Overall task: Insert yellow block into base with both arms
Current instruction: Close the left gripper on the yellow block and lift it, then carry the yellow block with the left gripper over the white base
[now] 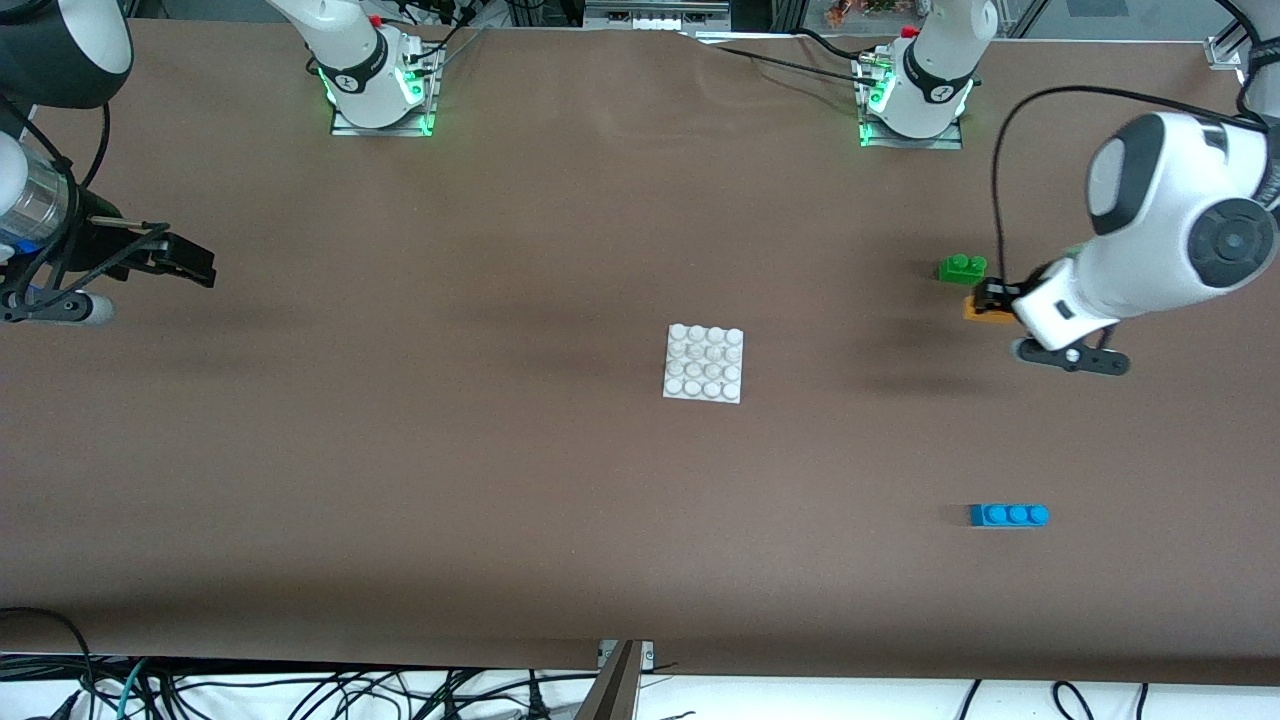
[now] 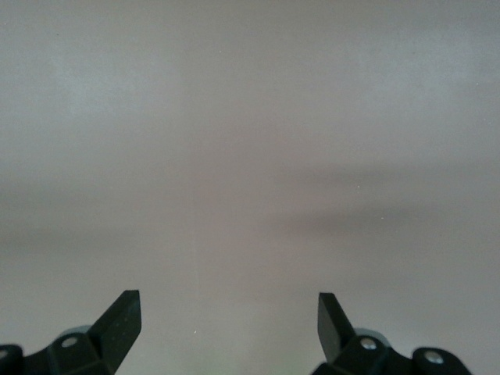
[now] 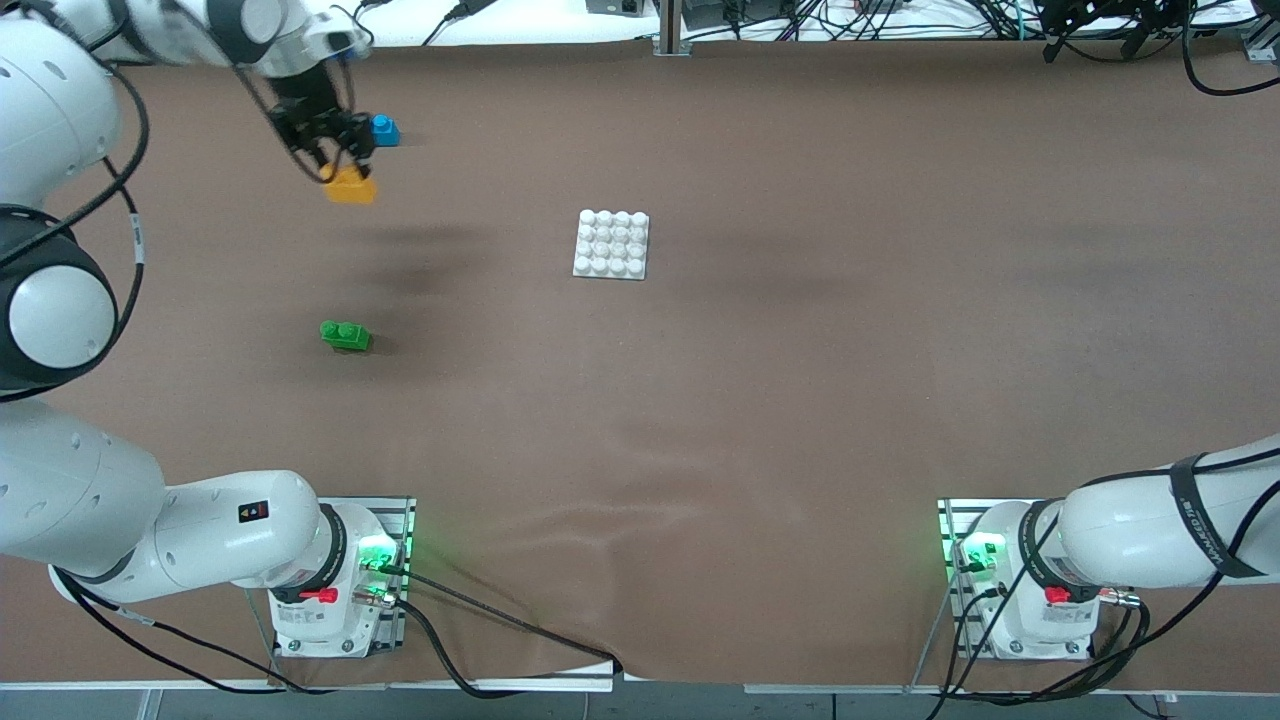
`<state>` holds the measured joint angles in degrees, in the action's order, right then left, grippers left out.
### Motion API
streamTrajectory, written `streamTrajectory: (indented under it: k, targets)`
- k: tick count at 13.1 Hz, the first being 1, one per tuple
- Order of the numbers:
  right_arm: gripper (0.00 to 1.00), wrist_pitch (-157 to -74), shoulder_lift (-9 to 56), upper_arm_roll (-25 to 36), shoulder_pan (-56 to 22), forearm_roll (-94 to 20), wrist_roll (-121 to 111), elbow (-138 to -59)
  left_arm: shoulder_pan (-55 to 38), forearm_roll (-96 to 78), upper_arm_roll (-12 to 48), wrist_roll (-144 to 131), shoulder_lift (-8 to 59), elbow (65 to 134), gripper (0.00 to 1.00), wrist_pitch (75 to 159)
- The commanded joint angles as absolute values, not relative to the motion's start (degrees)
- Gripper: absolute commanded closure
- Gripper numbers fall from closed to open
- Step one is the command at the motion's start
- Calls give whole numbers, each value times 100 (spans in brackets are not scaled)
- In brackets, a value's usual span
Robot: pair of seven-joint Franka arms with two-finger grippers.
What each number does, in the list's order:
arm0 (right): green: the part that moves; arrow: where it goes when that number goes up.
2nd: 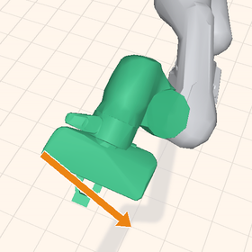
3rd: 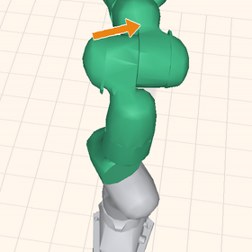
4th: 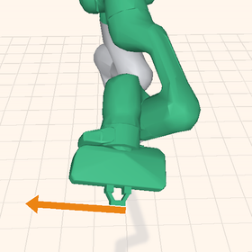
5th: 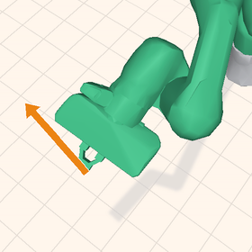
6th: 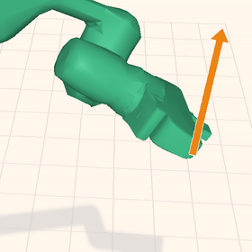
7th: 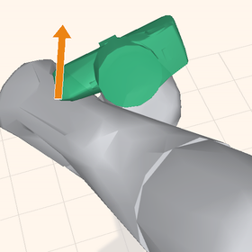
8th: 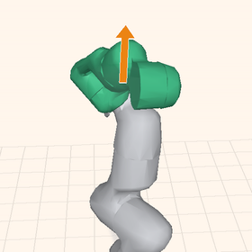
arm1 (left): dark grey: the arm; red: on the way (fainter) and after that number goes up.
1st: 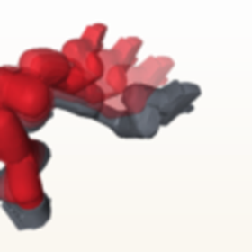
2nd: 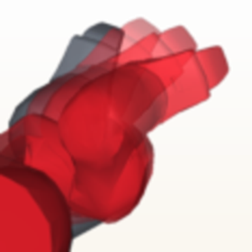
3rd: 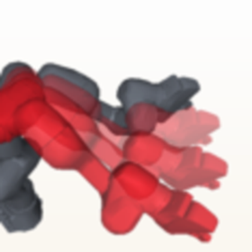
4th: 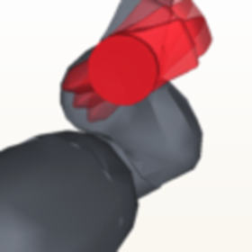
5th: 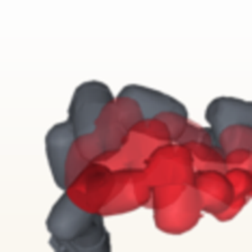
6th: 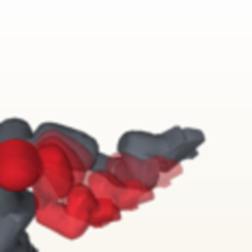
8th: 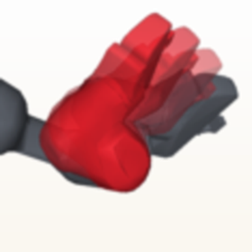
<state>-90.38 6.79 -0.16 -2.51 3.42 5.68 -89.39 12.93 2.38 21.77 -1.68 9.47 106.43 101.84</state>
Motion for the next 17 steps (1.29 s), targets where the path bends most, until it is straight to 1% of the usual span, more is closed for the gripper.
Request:
streamTrajectory:
  k: [1,3,5,7,12,15,17]
  targets:
    - [0,-8991,712,-44,-211,308,519,-8833,1275,299,2950,-877,1203,10301,75,9993]
    - [0,-9000,712,-35,-202,308,519,-8833,1021,264,3233,-1412,1650,9934,75,10011]
    - [0,-9000,712,-35,-202,308,519,-8833,311,334,3217,-1984,2186,9494,75,10072]
    - [0,-9000,721,-35,-202,308,519,-8833,-252,499,3164,-2537,2626,9256,75,10457]
    - [0,-9000,721,-26,-202,308,519,-8833,-615,913,3155,-3321,3189,9246,75,11354]
    - [0,-9000,721,-26,-193,308,519,-8833,-729,1510,3155,-3760,3672,9246,75,12056]
    - [0,-9000,721,-26,-193,308,519,-8833,-878,1766,3155,-3998,3971,9246,75,12304]
